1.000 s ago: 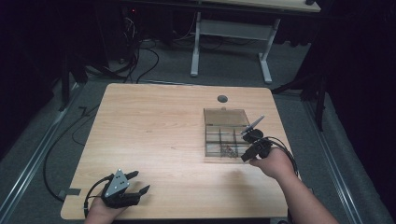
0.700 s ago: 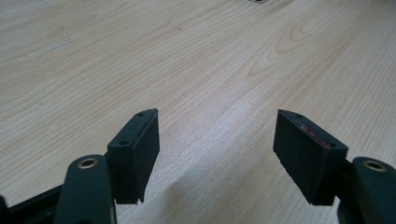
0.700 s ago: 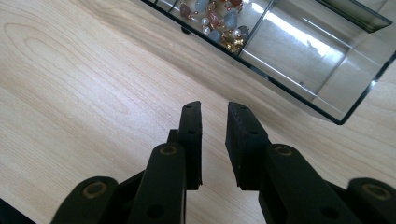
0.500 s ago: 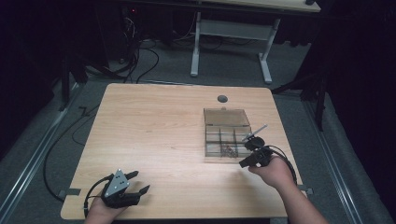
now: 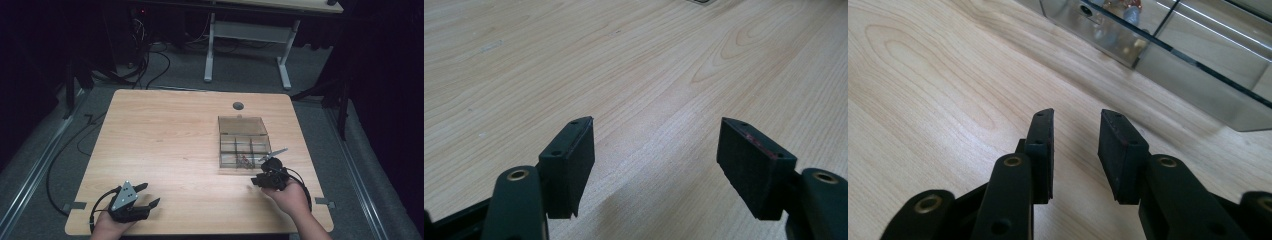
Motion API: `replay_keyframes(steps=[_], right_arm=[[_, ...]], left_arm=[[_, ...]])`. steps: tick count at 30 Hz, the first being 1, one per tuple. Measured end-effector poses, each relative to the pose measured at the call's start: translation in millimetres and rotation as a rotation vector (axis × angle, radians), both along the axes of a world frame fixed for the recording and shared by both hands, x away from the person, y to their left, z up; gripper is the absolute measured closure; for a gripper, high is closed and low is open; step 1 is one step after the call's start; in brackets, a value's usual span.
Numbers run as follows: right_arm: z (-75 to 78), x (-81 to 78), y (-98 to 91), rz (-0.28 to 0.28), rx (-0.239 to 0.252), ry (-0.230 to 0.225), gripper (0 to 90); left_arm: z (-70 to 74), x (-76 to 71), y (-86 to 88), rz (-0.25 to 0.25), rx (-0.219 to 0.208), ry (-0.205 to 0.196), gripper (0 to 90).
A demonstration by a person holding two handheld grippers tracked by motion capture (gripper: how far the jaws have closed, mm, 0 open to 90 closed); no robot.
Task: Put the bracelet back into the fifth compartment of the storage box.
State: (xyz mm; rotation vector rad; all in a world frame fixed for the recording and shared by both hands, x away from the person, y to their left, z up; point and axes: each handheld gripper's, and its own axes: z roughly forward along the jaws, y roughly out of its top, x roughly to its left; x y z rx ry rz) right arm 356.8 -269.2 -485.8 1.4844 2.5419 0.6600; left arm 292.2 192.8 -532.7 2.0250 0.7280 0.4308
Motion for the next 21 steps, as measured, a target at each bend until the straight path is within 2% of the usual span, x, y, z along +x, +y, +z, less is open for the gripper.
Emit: replay_keyframes(steps=[8, 17, 21], right_arm=[[-10.8, -11.3, 0.1, 0.010, 0.058, -0.094, 65.2], [-27.5, -27.4, -3.7, 0.024, 0.132, -0.247, 58.8], [-36.0, -34.6, -5.9, 0.011, 0.178, -0.306, 56.1]], left_arm=[[-0.1, 0.5, 0.5, 0.007, -0.010, 0.002, 31.6], [0.1, 0.0, 1.2, 0.017, -0.014, -0.006, 31.5], [-0.1, 0.1, 1.3, 0.022, -0.021, -0.007, 31.4]])
